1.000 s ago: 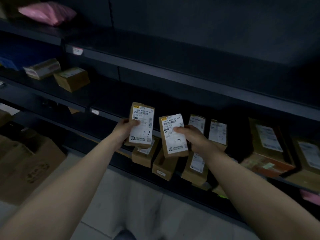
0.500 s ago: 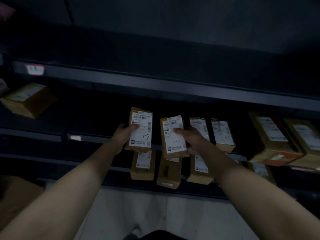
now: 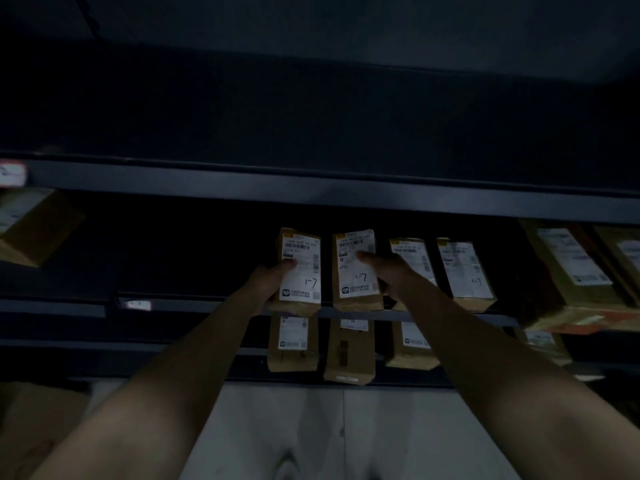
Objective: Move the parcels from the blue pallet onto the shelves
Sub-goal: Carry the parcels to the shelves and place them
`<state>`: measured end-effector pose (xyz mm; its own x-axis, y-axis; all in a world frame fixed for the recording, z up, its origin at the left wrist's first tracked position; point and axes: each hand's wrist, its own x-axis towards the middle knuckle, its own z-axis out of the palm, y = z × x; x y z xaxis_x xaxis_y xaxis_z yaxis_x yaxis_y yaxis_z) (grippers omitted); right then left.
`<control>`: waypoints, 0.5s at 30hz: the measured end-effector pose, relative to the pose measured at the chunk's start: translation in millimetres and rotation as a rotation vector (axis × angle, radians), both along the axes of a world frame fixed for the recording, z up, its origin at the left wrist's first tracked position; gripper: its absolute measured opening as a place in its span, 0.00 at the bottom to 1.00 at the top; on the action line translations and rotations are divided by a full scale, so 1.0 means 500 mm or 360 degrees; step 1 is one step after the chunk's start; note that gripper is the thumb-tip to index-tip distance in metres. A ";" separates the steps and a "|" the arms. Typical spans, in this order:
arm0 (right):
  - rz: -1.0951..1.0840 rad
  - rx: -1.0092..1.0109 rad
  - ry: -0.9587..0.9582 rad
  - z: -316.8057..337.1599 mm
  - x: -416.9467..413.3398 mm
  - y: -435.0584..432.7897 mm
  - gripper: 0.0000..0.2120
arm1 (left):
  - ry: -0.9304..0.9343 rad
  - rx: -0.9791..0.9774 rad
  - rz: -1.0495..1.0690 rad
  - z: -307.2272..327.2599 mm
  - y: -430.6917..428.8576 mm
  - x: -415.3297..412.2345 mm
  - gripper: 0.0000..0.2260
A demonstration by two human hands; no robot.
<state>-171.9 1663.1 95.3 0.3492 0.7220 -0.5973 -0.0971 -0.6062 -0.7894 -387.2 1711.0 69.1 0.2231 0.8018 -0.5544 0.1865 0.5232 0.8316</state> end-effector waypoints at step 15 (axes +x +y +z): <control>0.0036 -0.0122 -0.0435 -0.028 -0.011 0.029 0.16 | 0.0429 0.0042 -0.0037 -0.029 0.064 0.012 0.19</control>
